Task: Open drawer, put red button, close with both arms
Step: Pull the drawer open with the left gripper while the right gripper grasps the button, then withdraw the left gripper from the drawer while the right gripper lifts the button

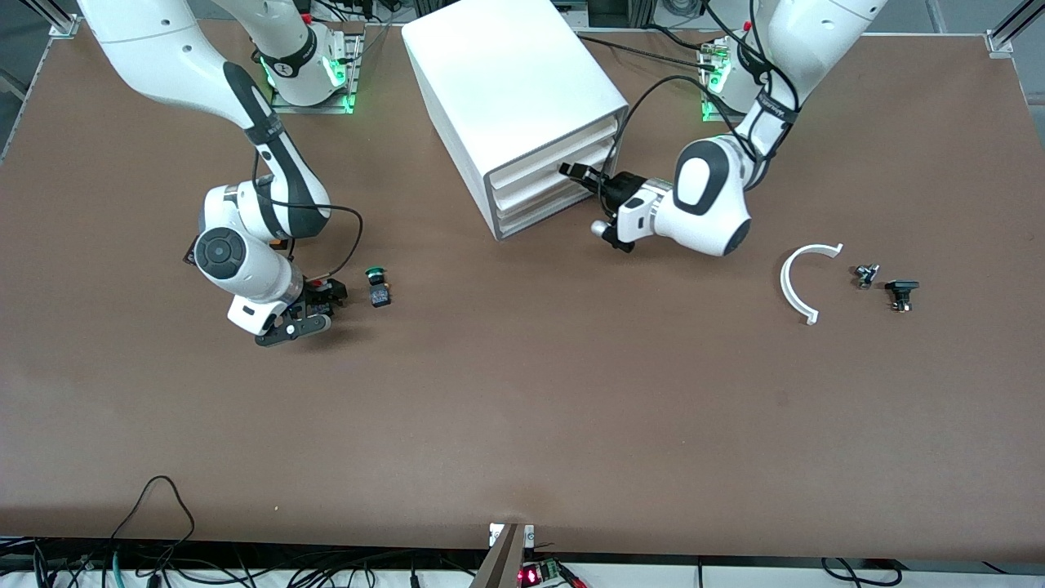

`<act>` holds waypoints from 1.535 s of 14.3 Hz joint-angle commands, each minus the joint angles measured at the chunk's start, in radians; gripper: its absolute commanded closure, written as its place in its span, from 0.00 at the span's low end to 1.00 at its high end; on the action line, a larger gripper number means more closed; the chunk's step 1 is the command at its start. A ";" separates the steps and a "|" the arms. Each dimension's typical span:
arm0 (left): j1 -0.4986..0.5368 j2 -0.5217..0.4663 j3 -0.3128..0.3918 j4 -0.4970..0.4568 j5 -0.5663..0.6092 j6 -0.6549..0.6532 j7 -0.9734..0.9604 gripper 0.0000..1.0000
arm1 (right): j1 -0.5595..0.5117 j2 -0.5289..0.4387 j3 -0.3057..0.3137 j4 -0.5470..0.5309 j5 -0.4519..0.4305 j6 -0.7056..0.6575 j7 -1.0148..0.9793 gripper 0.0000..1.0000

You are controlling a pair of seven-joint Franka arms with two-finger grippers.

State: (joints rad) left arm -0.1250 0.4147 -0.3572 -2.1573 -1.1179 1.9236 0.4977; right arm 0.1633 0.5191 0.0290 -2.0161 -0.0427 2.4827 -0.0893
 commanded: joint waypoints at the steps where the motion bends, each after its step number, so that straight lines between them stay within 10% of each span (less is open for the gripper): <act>1: 0.063 -0.036 0.013 -0.010 -0.016 0.011 -0.002 1.00 | -0.004 0.015 0.003 0.003 0.011 0.025 -0.023 0.00; 6: 0.105 -0.036 0.125 0.066 -0.013 0.047 -0.002 1.00 | -0.004 0.022 0.003 0.005 0.011 0.018 -0.021 0.32; 7: 0.111 -0.040 0.127 0.067 -0.013 0.058 -0.004 0.35 | -0.004 0.022 0.003 0.007 0.009 0.016 -0.023 0.39; 8: 0.123 -0.053 0.127 0.067 -0.014 0.060 -0.004 0.00 | -0.004 0.021 0.003 0.007 0.007 0.016 -0.024 0.47; 18: 0.240 -0.293 0.176 0.056 0.098 0.271 0.001 0.00 | -0.007 -0.048 0.043 0.161 0.014 -0.166 -0.023 0.62; 22: 0.266 -0.376 0.285 0.154 0.505 0.148 -0.004 0.00 | -0.005 -0.063 0.106 0.374 0.014 -0.346 -0.021 0.62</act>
State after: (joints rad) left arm 0.1344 0.0915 -0.1140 -2.0578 -0.7733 2.1603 0.5110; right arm 0.1629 0.4558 0.0942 -1.7455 -0.0427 2.2136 -0.0960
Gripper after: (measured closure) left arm 0.000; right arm 0.586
